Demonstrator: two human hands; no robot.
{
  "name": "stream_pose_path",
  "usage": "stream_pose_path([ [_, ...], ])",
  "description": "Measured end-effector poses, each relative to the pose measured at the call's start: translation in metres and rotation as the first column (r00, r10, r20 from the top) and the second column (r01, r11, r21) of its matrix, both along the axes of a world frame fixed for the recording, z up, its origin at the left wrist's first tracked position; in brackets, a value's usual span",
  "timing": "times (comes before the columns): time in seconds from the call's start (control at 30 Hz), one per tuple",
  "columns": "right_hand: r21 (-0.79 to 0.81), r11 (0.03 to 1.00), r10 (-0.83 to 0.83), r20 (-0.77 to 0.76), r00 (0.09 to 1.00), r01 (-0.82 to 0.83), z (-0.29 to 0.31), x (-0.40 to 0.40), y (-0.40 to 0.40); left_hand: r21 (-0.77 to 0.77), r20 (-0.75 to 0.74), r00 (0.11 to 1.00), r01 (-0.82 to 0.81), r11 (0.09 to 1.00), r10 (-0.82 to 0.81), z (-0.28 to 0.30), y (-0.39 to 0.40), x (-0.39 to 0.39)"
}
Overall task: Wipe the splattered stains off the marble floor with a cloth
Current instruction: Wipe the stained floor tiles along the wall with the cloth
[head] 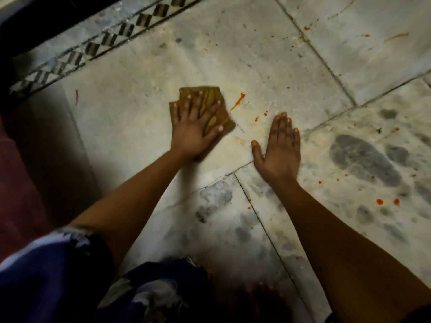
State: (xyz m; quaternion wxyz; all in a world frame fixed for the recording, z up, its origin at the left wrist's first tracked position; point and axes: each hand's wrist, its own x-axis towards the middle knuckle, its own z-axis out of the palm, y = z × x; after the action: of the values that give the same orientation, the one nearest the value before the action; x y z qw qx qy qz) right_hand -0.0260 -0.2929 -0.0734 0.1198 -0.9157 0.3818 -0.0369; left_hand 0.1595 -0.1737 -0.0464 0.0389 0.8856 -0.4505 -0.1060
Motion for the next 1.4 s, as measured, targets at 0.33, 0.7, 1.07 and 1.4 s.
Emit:
stream_pose_path([
  [0.33, -0.014, 1.0, -0.001, -0.004, 1.0, 0.001, 0.001, 0.0, 0.0, 0.002, 0.001, 0.924, -0.383, 0.924, 0.383, -0.002, -0.025, 0.048],
  [0.7, 0.007, 0.995, -0.098, -0.026, 0.995, 0.098, 0.007, -0.029, -0.036, -0.066, 0.081, 0.994, 0.072, 0.995, -0.067, -0.008, 0.01, 0.017],
  [1.07, -0.017, 0.995, -0.1, -0.012, 0.995, 0.1, 0.004, -0.029, -0.036, -0.093, -0.058, 0.975, 0.209, 0.973, -0.215, -0.001, -0.1, -0.02],
  [1.4, -0.033, 0.995, -0.097, -0.018, 0.995, 0.097, 0.004, -0.029, -0.035, -0.02, -0.017, 1.0, -0.006, 1.0, 0.006, 0.002, -0.092, 0.032],
])
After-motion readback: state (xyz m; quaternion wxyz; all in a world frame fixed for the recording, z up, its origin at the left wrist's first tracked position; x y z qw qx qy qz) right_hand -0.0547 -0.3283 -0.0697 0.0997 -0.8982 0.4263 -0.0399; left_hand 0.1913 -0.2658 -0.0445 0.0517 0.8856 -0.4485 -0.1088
